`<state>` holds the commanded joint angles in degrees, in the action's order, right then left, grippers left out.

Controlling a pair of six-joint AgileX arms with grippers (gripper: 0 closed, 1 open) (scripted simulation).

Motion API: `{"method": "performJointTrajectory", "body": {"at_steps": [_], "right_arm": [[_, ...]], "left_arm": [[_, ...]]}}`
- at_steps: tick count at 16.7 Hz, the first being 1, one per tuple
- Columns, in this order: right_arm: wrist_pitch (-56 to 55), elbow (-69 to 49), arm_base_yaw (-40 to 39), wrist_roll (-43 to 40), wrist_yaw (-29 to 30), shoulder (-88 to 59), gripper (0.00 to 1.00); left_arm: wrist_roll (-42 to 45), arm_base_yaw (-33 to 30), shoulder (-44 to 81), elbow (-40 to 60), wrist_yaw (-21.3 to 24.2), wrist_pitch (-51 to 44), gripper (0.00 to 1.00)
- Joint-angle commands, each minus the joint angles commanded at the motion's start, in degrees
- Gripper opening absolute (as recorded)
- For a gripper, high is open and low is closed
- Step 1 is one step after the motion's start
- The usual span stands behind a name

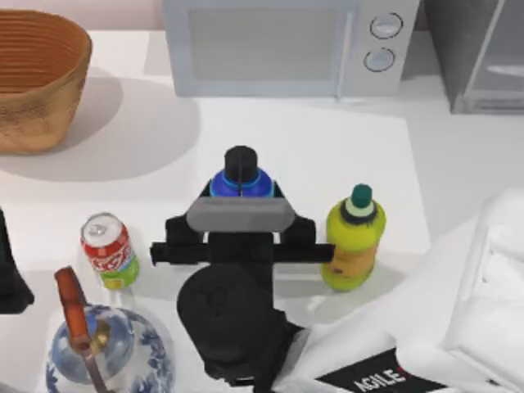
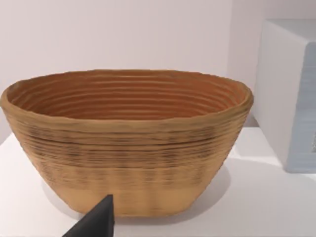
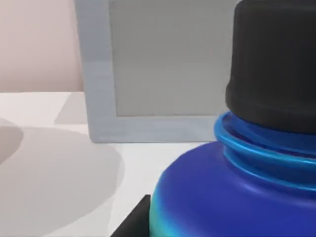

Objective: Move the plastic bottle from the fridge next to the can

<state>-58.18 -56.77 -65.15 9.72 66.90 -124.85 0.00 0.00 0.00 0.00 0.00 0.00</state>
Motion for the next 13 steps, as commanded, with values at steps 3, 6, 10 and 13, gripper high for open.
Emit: {"method": "performJointTrajectory", "body": {"at_steps": [3, 6, 10, 13], "right_arm": [[-0.2, 0.5, -0.2, -0.2, 0.0, -0.3, 0.00], [-0.1, 0.3, 0.0, 0.0, 0.0, -0.2, 0.00], [-0.1, 0.5, -0.2, -0.1, -0.1, -0.3, 0.00], [-0.2, 0.5, -0.2, -0.1, 0.0, -0.3, 0.00]], "left_arm": [[0.0, 0.0, 0.0, 0.0, 0.0, 0.0, 1.00], [0.0, 0.0, 0.0, 0.0, 0.0, 0.0, 1.00], [0.0, 0.0, 0.0, 0.0, 0.0, 0.0, 1.00], [0.0, 0.0, 0.0, 0.0, 0.0, 0.0, 1.00]]}}
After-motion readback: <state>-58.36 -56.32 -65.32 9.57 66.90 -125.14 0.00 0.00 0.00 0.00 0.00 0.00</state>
